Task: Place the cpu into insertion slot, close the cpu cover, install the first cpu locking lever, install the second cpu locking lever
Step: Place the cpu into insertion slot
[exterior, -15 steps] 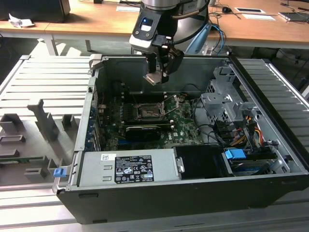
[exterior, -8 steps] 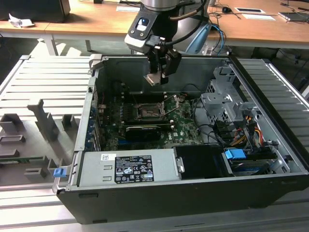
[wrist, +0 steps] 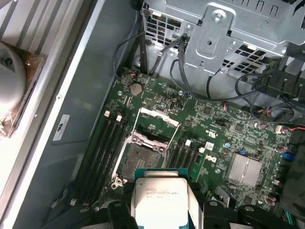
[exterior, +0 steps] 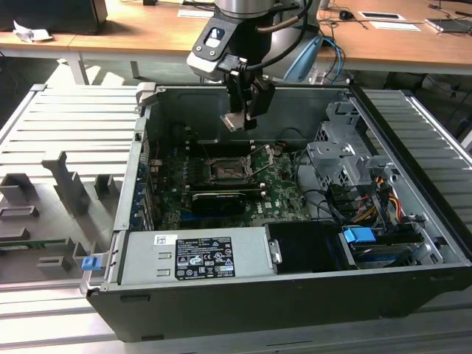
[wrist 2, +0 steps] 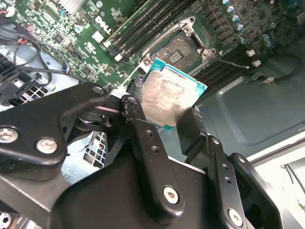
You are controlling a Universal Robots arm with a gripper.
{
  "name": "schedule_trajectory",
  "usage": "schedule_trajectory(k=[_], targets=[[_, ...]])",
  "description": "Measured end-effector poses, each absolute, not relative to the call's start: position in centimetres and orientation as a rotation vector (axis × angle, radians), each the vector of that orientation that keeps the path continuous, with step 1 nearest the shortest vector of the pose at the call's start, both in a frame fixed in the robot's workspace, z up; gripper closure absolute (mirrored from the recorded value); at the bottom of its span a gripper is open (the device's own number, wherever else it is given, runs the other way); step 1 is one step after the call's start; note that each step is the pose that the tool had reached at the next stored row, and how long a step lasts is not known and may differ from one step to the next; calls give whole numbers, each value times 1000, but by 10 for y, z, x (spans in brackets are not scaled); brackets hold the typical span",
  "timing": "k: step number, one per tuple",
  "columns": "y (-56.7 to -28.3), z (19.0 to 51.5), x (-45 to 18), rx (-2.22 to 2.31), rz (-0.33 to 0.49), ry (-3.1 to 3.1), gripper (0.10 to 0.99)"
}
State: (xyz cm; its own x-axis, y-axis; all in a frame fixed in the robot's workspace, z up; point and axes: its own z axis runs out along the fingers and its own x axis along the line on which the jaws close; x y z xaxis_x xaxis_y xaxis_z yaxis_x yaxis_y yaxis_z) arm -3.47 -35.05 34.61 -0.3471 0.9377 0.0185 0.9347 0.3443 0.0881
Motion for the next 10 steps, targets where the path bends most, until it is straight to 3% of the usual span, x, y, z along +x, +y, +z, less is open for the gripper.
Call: schedule_trajectory(k=[10], targets=[[-351,342,-35,1780,128,2542,557]])
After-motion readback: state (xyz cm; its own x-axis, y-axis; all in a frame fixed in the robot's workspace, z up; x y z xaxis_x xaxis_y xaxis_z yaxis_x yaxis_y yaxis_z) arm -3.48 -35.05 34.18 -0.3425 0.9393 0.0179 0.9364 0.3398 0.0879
